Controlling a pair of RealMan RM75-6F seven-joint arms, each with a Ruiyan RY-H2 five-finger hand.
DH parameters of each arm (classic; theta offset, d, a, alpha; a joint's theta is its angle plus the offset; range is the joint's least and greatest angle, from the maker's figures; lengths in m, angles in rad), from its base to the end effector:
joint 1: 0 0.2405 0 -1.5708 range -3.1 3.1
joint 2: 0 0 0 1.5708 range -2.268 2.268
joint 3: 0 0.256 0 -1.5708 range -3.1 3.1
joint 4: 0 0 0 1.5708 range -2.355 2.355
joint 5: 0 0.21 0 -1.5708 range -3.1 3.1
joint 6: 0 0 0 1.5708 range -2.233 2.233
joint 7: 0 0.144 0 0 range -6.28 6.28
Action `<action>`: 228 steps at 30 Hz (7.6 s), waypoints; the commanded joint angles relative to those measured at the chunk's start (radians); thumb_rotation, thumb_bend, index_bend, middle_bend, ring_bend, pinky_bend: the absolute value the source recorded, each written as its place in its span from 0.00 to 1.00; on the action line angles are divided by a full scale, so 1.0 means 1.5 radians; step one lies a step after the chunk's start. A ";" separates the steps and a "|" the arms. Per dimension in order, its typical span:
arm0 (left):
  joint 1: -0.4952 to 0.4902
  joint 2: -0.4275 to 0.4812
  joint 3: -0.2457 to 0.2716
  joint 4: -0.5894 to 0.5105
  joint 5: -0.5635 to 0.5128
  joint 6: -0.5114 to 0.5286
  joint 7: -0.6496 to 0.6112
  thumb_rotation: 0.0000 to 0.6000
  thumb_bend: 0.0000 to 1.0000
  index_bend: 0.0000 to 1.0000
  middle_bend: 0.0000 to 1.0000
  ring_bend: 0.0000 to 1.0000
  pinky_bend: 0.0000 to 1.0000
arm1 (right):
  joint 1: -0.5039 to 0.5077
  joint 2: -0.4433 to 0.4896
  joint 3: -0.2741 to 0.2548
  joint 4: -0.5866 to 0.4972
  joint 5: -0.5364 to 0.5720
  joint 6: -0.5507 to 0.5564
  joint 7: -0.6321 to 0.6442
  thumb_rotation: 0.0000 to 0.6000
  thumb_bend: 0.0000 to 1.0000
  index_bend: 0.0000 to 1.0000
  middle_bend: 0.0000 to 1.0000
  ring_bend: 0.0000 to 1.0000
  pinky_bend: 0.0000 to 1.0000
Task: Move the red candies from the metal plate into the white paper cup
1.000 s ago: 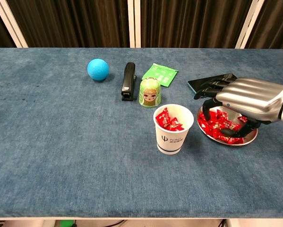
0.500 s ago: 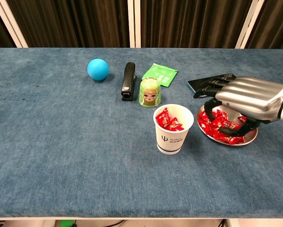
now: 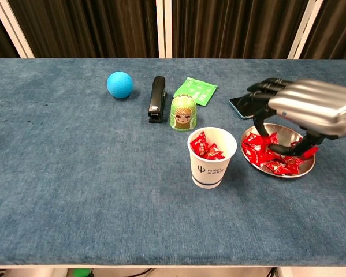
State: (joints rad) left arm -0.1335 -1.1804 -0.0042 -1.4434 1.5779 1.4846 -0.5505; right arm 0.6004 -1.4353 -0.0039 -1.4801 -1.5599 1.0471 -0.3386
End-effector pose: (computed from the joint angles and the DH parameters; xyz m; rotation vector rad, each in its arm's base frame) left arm -0.3234 0.1891 0.1447 -1.3246 -1.2382 -1.2646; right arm -0.1928 -0.2818 0.0001 2.1298 -0.5573 0.8473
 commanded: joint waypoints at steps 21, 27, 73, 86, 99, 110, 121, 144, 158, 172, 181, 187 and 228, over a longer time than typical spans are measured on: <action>0.004 0.002 -0.001 -0.001 -0.001 0.007 0.000 1.00 0.10 0.14 0.11 0.12 0.25 | 0.049 -0.002 0.029 -0.112 -0.082 0.007 -0.040 1.00 0.39 0.62 0.11 0.00 0.00; 0.005 0.001 -0.001 0.005 -0.002 0.008 -0.007 1.00 0.10 0.14 0.11 0.12 0.25 | 0.057 -0.010 0.027 -0.111 -0.080 -0.008 -0.046 1.00 0.37 0.52 0.11 0.00 0.00; 0.000 -0.004 0.002 0.001 0.004 0.003 0.001 1.00 0.10 0.14 0.11 0.12 0.25 | -0.006 0.021 0.024 0.017 0.090 -0.047 -0.030 1.00 0.31 0.37 0.09 0.00 0.00; 0.000 -0.002 0.003 0.003 0.003 0.000 0.000 1.00 0.10 0.14 0.11 0.12 0.25 | 0.012 -0.025 0.019 0.084 0.096 -0.080 -0.029 1.00 0.31 0.34 0.08 0.00 0.00; -0.001 0.000 0.002 -0.001 0.000 -0.001 0.004 1.00 0.10 0.14 0.11 0.12 0.25 | 0.020 -0.043 0.012 0.105 0.082 -0.085 -0.018 1.00 0.32 0.35 0.07 0.00 0.00; -0.002 0.002 0.001 -0.003 0.002 -0.002 0.004 1.00 0.10 0.14 0.11 0.12 0.25 | 0.011 -0.035 0.008 0.107 0.087 -0.076 -0.016 1.00 0.33 0.41 0.07 0.00 0.00; -0.003 0.002 0.001 -0.004 0.001 -0.003 0.006 1.00 0.10 0.14 0.11 0.12 0.25 | 0.010 -0.034 0.007 0.109 0.088 -0.077 -0.014 1.00 0.34 0.48 0.08 0.00 0.00; -0.003 0.000 0.001 -0.005 0.003 0.000 0.007 1.00 0.10 0.14 0.11 0.12 0.25 | -0.007 0.036 0.032 0.015 -0.002 0.058 0.036 1.00 0.37 0.57 0.10 0.00 0.00; -0.002 0.003 0.000 -0.010 0.003 0.004 0.011 1.00 0.10 0.14 0.11 0.12 0.25 | 0.031 0.024 0.036 -0.077 -0.070 0.048 0.000 1.00 0.37 0.57 0.10 0.00 0.00; 0.001 0.006 0.000 -0.007 0.003 0.008 0.005 1.00 0.10 0.14 0.11 0.12 0.25 | 0.052 -0.014 0.022 -0.066 -0.076 0.006 -0.007 1.00 0.36 0.51 0.10 0.00 0.00; 0.002 0.006 0.000 -0.004 0.003 0.009 0.002 1.00 0.10 0.14 0.11 0.12 0.25 | 0.055 -0.019 0.024 -0.067 -0.073 0.006 -0.007 1.00 0.35 0.34 0.08 0.00 0.00; 0.002 0.006 0.000 -0.002 0.003 0.009 -0.002 1.00 0.10 0.14 0.11 0.12 0.25 | 0.032 0.009 0.025 -0.075 -0.080 0.053 -0.002 1.00 0.35 0.33 0.08 0.00 0.00; -0.002 -0.001 0.003 -0.003 0.005 0.002 0.006 1.00 0.10 0.14 0.11 0.12 0.25 | -0.013 0.007 -0.016 0.045 0.058 -0.061 -0.021 1.00 0.34 0.39 0.08 0.00 0.00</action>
State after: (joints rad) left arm -0.1360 -1.1817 0.0001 -1.4476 1.5855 1.4874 -0.5416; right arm 0.5808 -1.4232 -0.0278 -1.4139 -1.4730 0.9568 -0.3688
